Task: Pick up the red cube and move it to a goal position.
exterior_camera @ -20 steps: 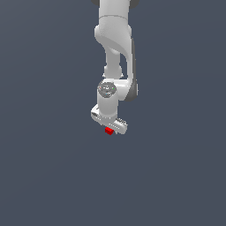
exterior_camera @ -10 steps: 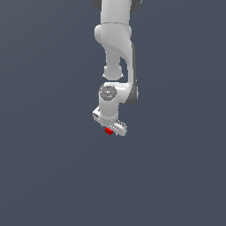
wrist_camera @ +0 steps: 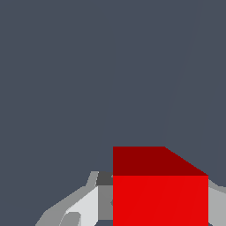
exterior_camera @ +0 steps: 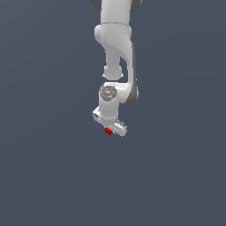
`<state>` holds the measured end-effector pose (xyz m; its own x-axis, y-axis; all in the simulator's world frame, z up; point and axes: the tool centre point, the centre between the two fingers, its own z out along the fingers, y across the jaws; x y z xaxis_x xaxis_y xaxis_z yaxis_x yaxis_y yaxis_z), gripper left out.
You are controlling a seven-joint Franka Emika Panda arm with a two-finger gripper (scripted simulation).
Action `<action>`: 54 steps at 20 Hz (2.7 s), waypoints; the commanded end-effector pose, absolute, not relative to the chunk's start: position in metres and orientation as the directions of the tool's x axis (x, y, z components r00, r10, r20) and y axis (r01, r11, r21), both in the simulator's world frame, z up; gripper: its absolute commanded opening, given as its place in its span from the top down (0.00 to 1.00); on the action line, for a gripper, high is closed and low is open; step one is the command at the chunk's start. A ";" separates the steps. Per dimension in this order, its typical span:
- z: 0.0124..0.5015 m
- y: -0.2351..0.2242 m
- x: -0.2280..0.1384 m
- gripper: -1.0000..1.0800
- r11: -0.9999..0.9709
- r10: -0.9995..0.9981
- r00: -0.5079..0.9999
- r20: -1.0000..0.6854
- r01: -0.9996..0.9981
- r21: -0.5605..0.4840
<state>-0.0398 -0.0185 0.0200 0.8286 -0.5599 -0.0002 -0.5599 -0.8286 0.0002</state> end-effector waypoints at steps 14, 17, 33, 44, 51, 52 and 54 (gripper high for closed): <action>0.068 -0.026 -0.037 1.00 -0.828 -0.560 0.828 0.000 -0.560 0.000; 0.094 -0.030 -0.036 1.00 -0.828 -0.561 0.828 0.000 -0.561 0.000; 0.268 -0.056 -0.025 1.00 -0.827 -0.562 0.827 0.000 -0.562 0.001; 0.381 -0.073 -0.016 1.00 -0.827 -0.562 0.827 0.000 -0.562 0.001; 0.441 -0.082 -0.009 1.00 -0.828 -0.561 0.828 0.000 -0.561 0.001; 0.449 -0.083 -0.008 1.00 -0.828 -0.561 0.828 0.000 -0.561 0.001; 0.462 -0.084 -0.006 1.00 -0.828 -0.560 0.828 0.000 -0.560 0.000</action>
